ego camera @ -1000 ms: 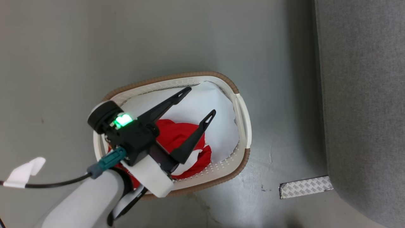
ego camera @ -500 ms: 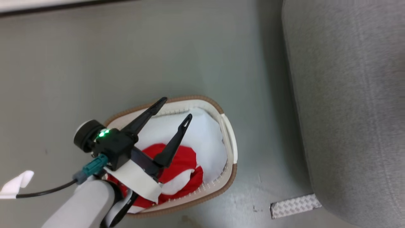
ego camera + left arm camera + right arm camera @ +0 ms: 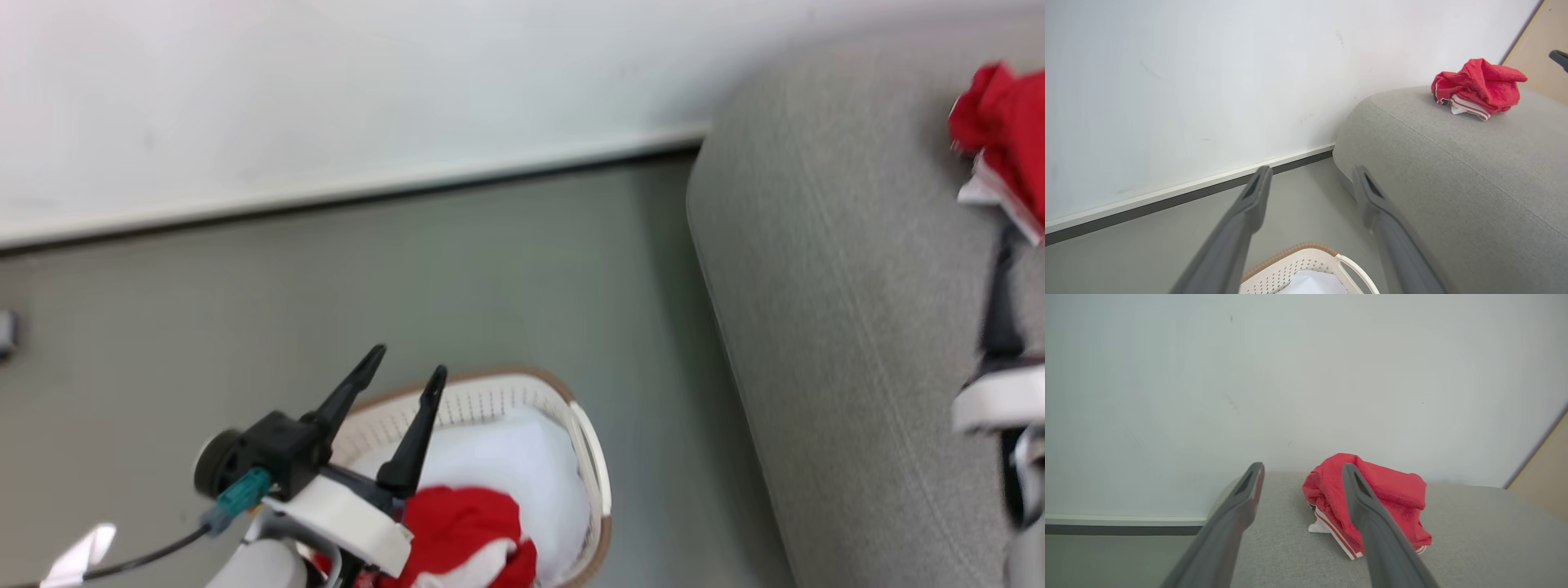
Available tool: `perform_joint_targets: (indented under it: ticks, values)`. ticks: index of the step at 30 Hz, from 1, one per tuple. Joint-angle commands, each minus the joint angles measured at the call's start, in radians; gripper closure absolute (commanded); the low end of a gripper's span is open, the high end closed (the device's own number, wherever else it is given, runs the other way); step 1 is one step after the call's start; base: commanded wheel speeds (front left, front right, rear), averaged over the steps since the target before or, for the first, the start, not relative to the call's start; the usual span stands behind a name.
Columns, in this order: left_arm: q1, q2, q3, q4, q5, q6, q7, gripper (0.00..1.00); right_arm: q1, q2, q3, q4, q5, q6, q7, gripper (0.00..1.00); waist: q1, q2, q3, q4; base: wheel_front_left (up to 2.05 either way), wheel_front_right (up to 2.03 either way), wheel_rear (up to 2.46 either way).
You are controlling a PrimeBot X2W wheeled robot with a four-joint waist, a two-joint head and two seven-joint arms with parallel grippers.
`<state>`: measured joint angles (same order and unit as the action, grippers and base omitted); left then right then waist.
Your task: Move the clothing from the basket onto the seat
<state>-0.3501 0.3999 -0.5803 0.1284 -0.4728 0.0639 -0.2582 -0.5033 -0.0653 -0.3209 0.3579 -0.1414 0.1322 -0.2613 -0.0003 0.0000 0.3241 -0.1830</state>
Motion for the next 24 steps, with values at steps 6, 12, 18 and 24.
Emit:
perform_joint_targets:
  ticks: [6, 12, 18, 24]
  values:
    - [0.122, -0.07, 0.127, -0.005, 0.022, 0.023, -0.006, 0.0, 0.182, 0.01, 0.136, -0.122, 0.077, -0.003, -0.003, 0.0, 0.0003, 0.0, -0.176, 0.063, 0.0, 0.0, 0.0]
    - [0.222, -0.147, 0.257, 0.002, 0.097, 0.008, -0.006, 0.0, 0.313, 0.015, 0.211, -0.2, 0.138, -0.003, -0.003, 0.0, 0.0003, 0.0, -0.253, 0.111, 0.0, 0.0, 0.0]
    - [0.313, -0.215, 0.367, 0.017, 0.173, -0.029, -0.006, 0.0, 0.43, 0.015, 0.265, -0.21, 0.206, -0.003, -0.003, 0.0, 0.0003, 0.0, -0.312, 0.138, 0.0, 0.0, 0.0]
    - [0.369, -0.263, 0.47, 0.008, 0.235, -0.067, -0.006, 0.0, 0.496, 0.015, 0.315, -0.184, 0.238, -0.003, -0.003, 0.0, 0.0003, 0.0, -0.329, 0.139, 0.0, 0.0, 0.0]
